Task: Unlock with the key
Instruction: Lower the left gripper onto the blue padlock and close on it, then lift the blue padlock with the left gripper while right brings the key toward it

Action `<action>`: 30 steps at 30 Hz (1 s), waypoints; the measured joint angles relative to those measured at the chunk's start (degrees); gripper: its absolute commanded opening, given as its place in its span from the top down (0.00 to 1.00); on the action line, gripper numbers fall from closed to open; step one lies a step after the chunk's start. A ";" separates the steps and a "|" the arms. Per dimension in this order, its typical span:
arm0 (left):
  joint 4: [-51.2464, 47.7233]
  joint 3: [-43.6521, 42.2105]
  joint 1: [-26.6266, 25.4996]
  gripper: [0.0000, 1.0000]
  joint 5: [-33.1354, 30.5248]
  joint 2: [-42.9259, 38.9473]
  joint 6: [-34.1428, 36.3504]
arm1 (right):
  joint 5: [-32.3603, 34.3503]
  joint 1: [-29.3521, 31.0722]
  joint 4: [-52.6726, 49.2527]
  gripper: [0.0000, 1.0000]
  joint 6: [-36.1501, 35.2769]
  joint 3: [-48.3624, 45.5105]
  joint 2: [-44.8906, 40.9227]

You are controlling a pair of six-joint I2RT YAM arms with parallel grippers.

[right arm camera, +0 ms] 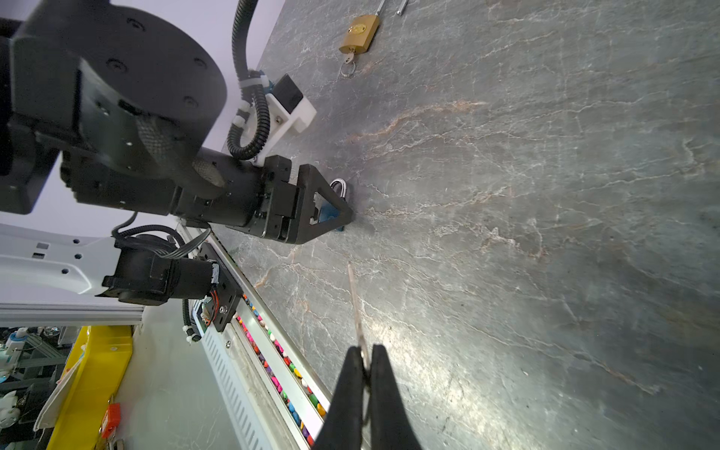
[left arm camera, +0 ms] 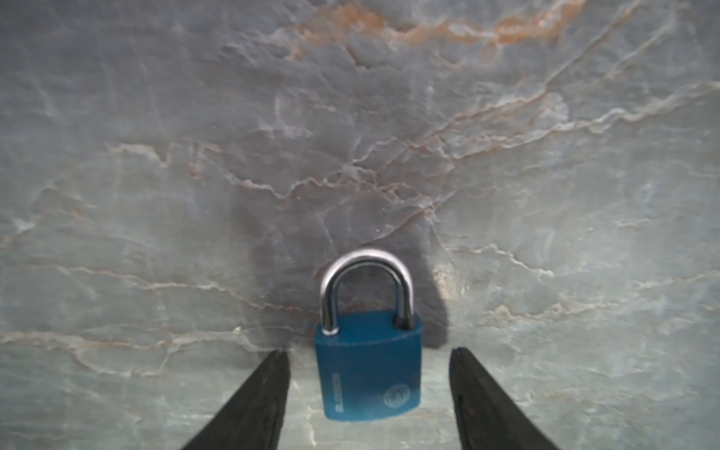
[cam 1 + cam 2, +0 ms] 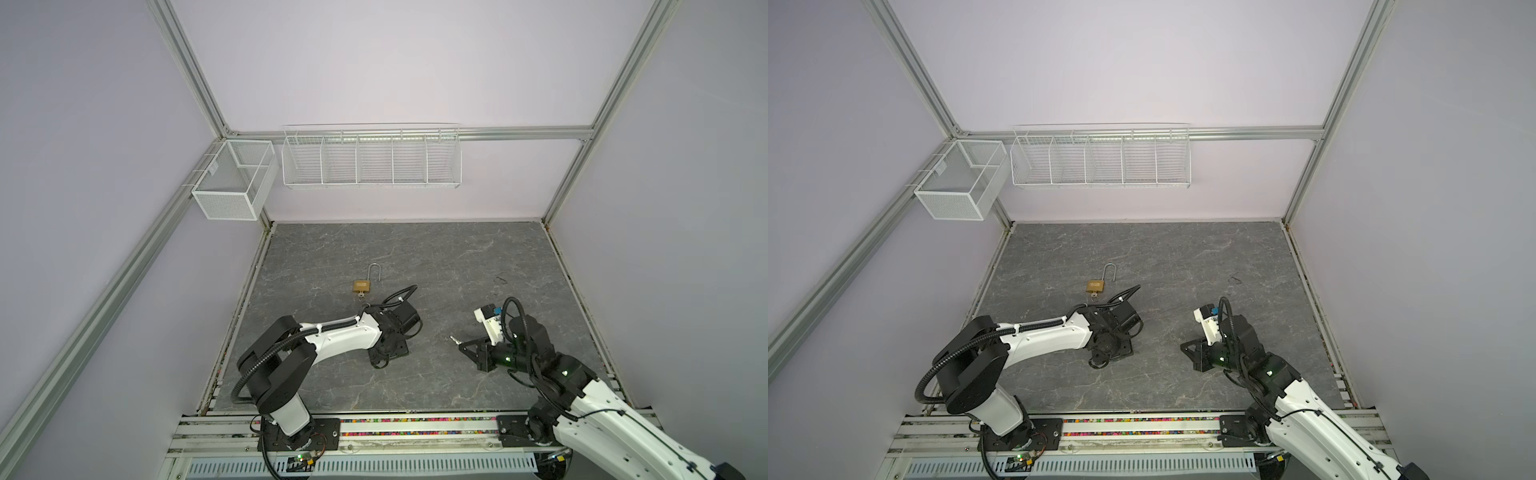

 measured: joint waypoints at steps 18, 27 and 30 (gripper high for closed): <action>-2.47 5.55 0.94 0.85 2.19 5.20 -1.16 | -0.07 0.00 -0.42 0.94 -0.55 0.00 -0.87; 2.19 5.95 0.94 1.00 3.69 2.69 -1.22 | -3.69 -0.02 8.04 0.94 2.34 -4.22 0.79; 7.26 6.21 0.94 1.00 4.98 0.07 -2.69 | -3.87 -0.02 11.96 0.94 4.57 -6.86 1.81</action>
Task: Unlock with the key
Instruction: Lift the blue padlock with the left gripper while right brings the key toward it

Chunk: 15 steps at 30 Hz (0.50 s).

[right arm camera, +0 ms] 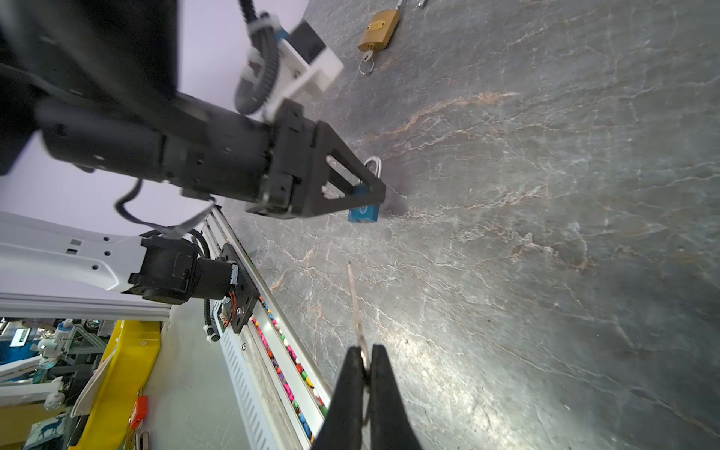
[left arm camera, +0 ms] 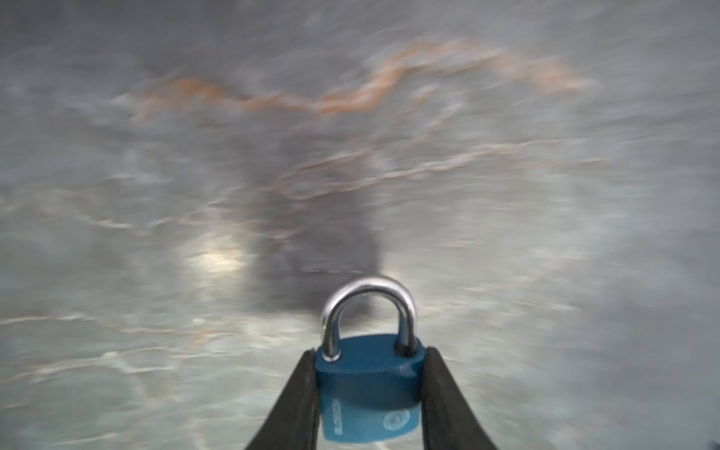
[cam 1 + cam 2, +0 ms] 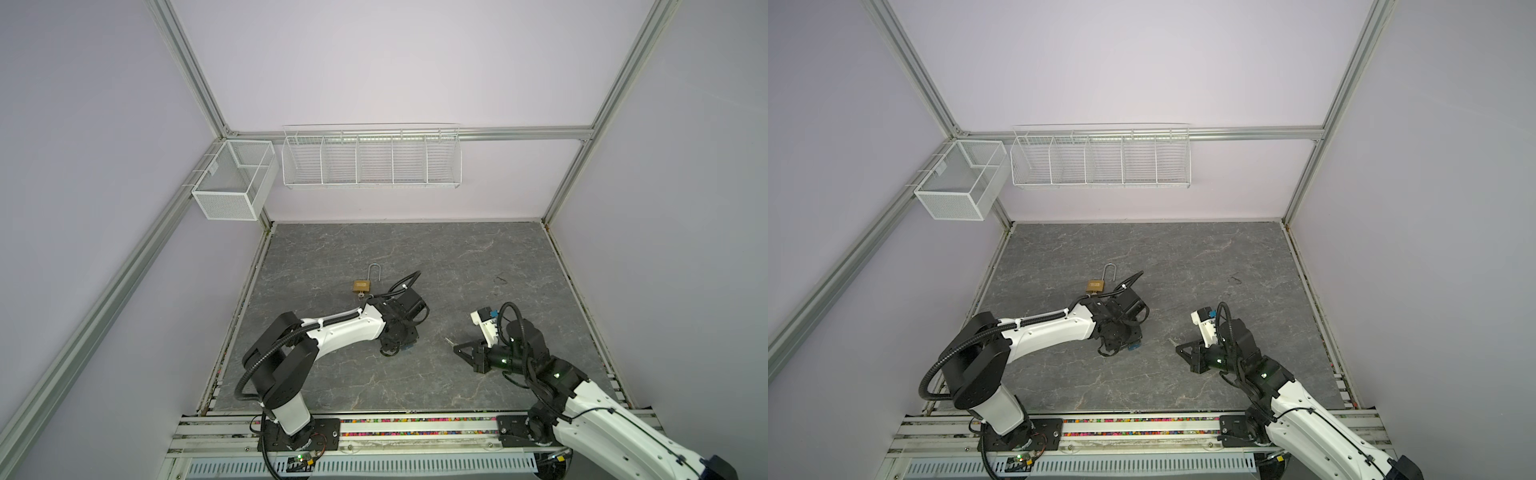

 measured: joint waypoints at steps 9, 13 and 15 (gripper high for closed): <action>25.31 -9.53 0.00 1.00 3.45 -4.70 -9.64 | -0.98 -0.26 6.47 0.94 1.38 0.20 5.81; 30.93 -13.94 0.00 1.00 3.34 -5.90 -12.74 | -1.33 -0.26 8.17 0.94 1.57 0.90 9.03; 32.22 -14.67 0.00 1.00 3.13 -6.95 -13.66 | -1.31 -0.26 8.61 0.94 1.66 1.42 10.58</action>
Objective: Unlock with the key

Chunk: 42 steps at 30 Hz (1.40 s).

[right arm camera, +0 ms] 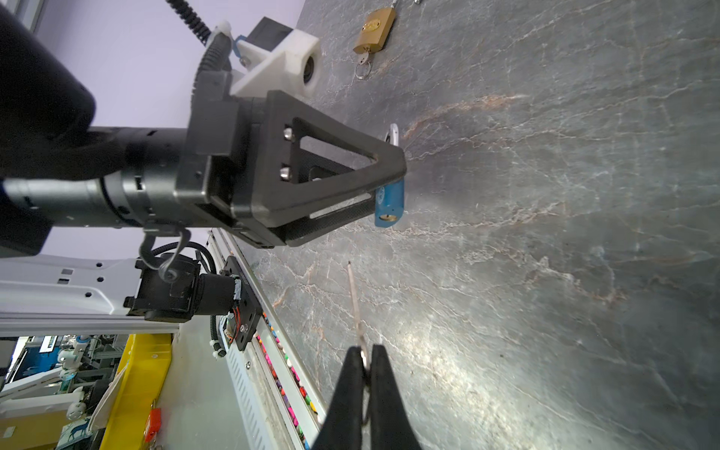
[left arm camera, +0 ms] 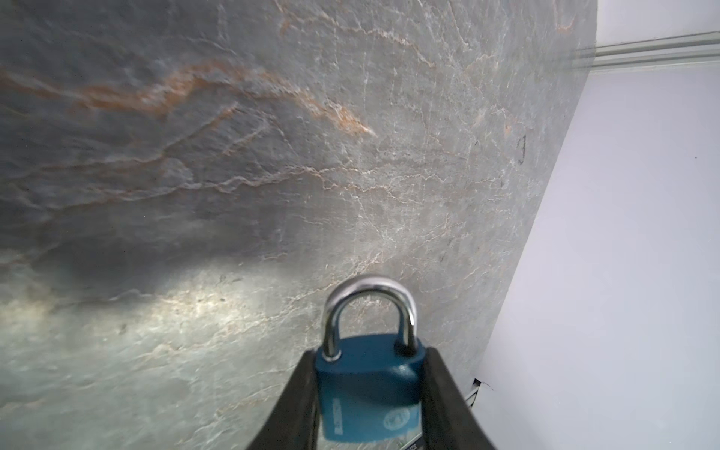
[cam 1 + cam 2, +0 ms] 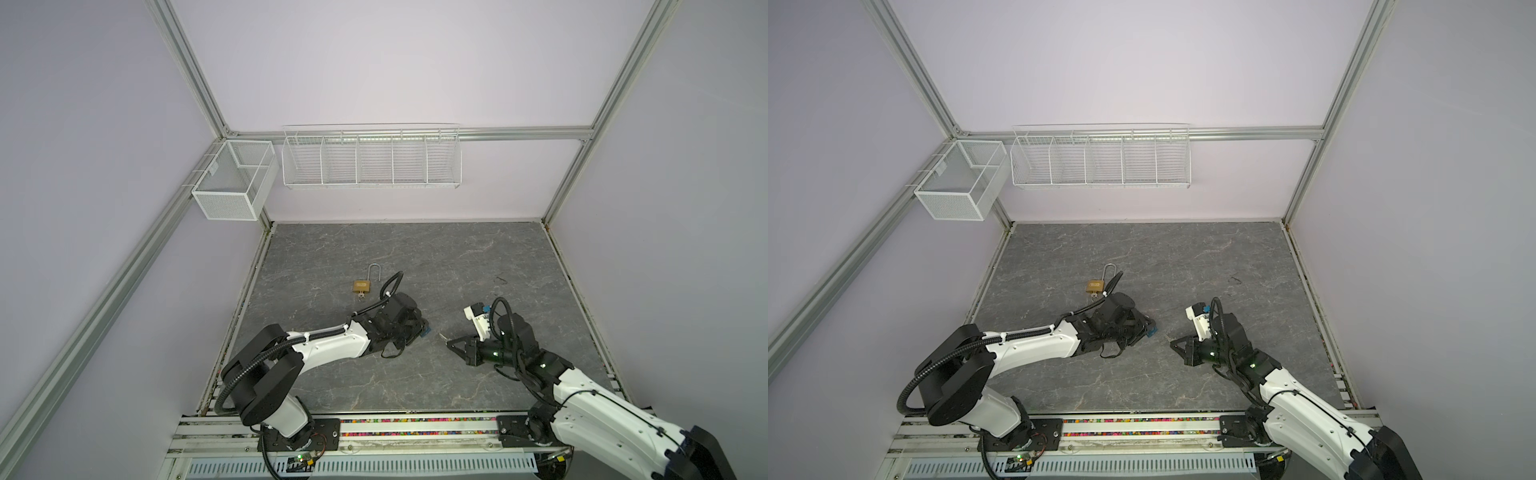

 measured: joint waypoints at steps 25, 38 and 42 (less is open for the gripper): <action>9.29 -3.52 -2.69 1.00 -8.66 -7.04 -6.32 | 12.09 4.81 -4.46 0.94 -0.22 7.91 5.84; 9.55 -3.82 -3.06 1.00 -9.27 -7.23 -6.29 | 13.42 7.13 -4.55 0.94 0.20 11.04 8.17; 9.79 -3.82 -3.13 1.00 -9.27 -7.23 -6.29 | 13.57 7.32 -4.35 0.94 0.20 11.39 9.35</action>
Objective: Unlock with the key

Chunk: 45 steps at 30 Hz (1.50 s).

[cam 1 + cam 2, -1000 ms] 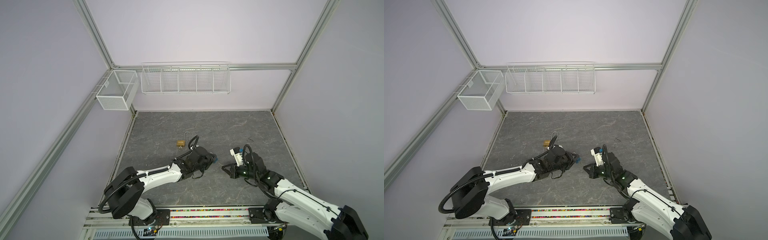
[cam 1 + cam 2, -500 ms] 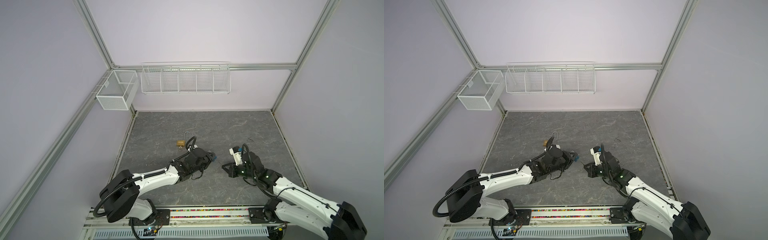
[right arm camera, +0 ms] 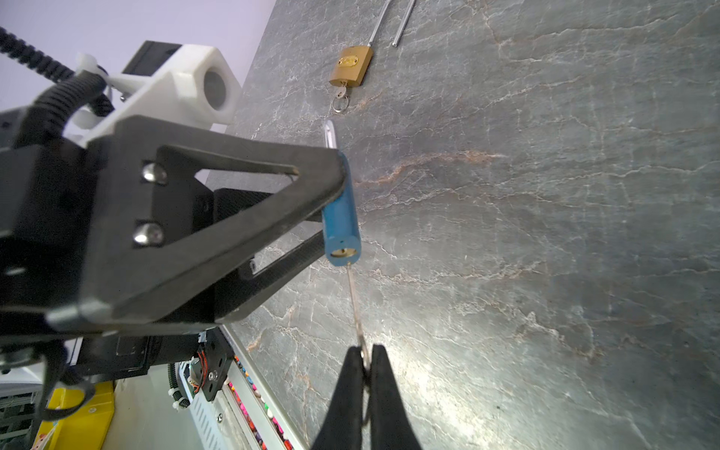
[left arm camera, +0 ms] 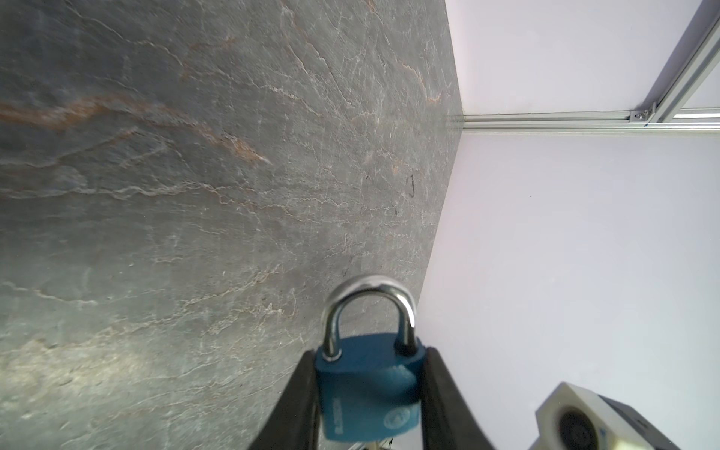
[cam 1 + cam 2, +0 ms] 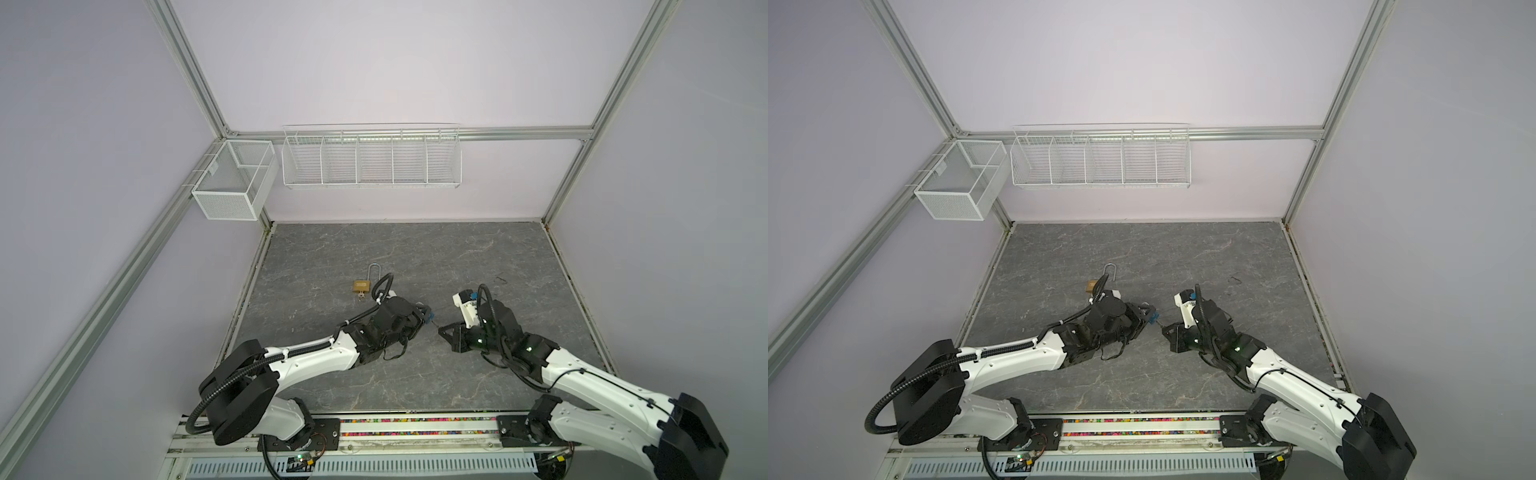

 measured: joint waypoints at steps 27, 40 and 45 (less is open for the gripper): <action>0.44 0.00 -0.31 1.00 -0.61 0.02 0.02 | 1.99 0.59 -0.70 0.94 -0.07 2.54 1.86; 0.90 0.02 -1.51 1.00 -2.54 0.22 0.00 | 2.89 0.72 -1.55 0.94 0.04 3.08 2.01; 0.68 0.02 -3.15 1.00 -6.51 0.22 0.02 | 4.04 1.64 -1.14 0.94 1.01 3.23 2.75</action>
